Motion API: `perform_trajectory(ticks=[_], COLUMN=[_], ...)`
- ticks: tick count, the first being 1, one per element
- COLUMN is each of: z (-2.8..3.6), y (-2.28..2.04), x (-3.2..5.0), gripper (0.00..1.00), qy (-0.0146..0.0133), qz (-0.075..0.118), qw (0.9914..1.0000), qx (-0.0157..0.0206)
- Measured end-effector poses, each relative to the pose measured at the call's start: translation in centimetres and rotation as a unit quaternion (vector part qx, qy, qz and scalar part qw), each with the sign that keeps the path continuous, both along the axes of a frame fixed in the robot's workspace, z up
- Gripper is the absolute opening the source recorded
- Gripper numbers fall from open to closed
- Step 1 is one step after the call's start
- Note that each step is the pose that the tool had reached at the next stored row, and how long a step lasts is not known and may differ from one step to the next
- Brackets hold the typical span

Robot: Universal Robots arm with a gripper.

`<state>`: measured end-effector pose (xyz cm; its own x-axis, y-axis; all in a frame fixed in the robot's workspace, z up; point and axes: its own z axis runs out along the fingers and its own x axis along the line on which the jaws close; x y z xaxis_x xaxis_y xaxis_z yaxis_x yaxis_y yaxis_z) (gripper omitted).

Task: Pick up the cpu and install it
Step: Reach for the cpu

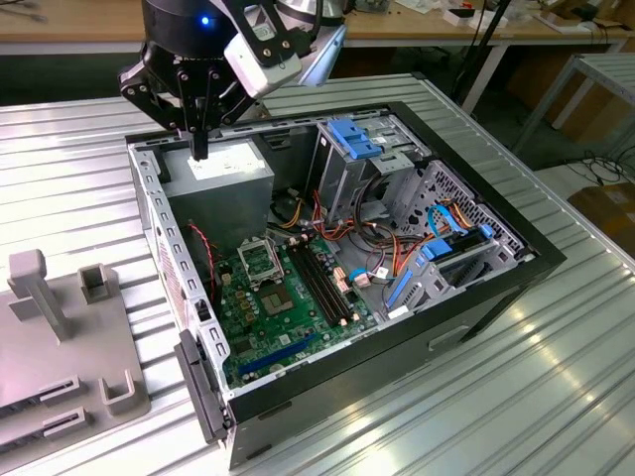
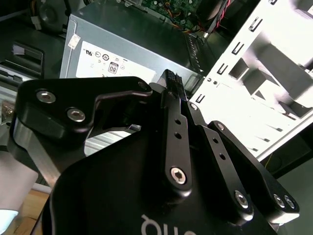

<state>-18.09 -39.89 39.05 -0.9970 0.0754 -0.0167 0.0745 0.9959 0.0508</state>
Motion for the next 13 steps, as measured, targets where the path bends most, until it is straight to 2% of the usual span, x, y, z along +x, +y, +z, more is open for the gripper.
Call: perform_trajectory(ticks=[13], z=[-0.02], y=[0.0], x=[-0.42], gripper=[0.11], qy=[0.0002], qz=[0.0], qw=[1.0], qx=[0.0001])
